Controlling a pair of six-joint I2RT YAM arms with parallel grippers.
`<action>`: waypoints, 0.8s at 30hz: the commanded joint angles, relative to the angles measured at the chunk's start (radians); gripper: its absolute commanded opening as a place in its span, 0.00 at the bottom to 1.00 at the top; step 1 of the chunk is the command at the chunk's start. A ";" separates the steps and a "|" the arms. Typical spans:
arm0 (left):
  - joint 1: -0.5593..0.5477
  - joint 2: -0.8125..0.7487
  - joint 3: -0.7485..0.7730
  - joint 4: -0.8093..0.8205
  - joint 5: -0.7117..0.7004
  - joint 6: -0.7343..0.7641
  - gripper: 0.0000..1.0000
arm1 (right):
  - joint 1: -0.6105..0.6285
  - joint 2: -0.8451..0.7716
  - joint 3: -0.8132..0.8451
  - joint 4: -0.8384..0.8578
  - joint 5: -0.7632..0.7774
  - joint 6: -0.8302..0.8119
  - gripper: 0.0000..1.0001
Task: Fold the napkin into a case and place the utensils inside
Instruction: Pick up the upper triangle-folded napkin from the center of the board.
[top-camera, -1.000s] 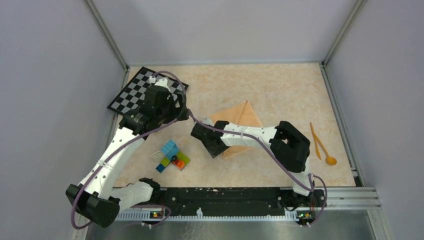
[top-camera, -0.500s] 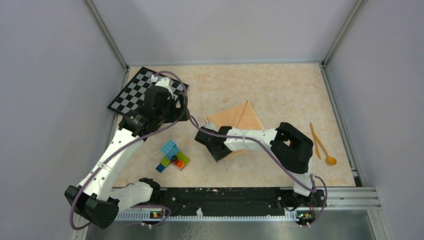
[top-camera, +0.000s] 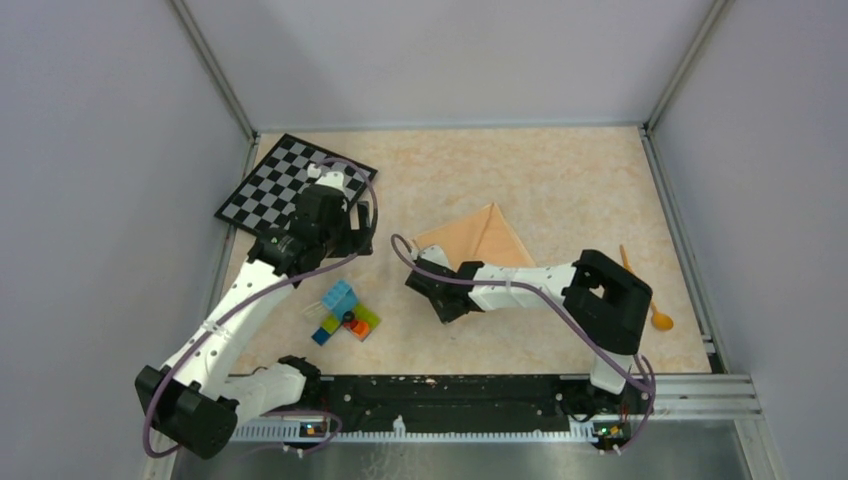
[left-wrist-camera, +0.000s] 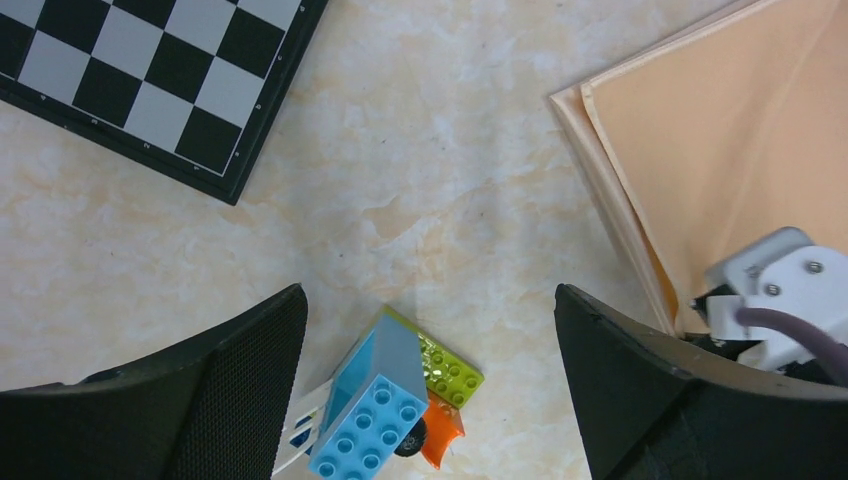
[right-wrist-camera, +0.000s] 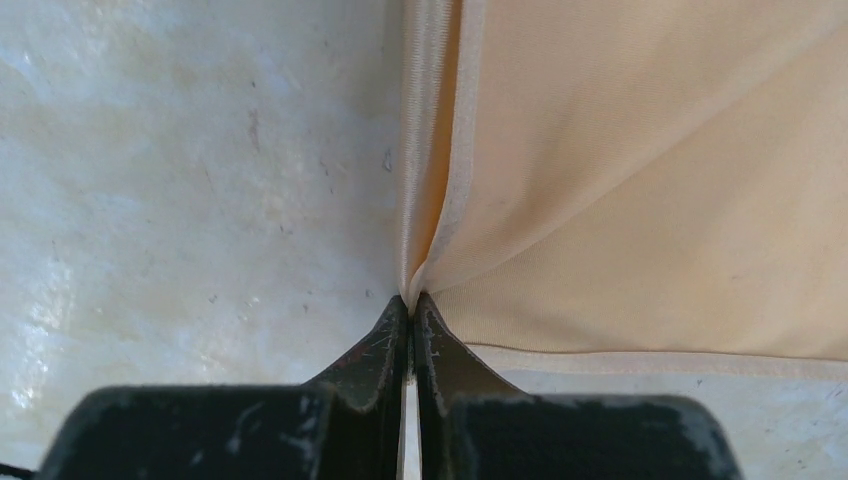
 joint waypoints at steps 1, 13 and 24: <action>0.010 -0.019 -0.023 0.039 -0.014 0.000 0.97 | -0.017 -0.121 -0.079 0.103 -0.069 0.029 0.00; 0.068 0.132 -0.187 0.277 0.589 -0.324 0.95 | -0.090 -0.297 -0.173 0.143 -0.165 0.015 0.00; -0.038 0.360 -0.268 0.603 0.513 -0.726 0.87 | -0.168 -0.395 -0.258 0.184 -0.207 -0.032 0.00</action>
